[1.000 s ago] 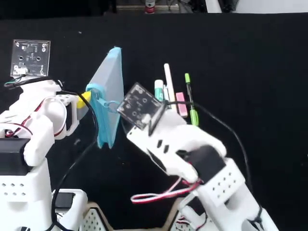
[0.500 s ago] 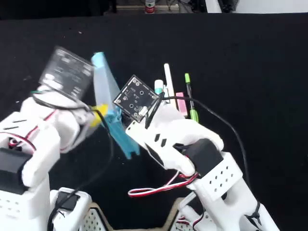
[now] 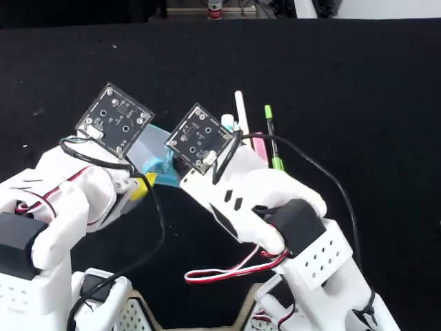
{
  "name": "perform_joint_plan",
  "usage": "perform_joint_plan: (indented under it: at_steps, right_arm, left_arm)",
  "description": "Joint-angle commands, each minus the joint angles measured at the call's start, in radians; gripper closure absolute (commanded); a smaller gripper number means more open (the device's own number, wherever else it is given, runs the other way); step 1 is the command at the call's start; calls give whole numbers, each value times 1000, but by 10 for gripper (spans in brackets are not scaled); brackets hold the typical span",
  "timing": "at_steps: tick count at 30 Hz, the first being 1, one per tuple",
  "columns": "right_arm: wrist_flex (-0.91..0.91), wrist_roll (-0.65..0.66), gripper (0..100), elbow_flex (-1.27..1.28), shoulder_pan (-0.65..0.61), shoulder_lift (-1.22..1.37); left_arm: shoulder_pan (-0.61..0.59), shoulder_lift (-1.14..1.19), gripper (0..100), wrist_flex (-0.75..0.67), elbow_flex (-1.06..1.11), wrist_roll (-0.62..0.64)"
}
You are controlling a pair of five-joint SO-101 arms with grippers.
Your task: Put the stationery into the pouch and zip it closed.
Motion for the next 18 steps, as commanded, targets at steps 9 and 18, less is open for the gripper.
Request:
perform_joint_plan:
  at_steps: [9, 18]
  right_arm:
    - [5, 8, 988, -62, 12, 12]
    - [5, 8, 988, -59, 12, 12]
  left_arm:
    - [-73, 52, 745, -23, 36, 180]
    - [-73, 132, 747, -41, 21, 184]
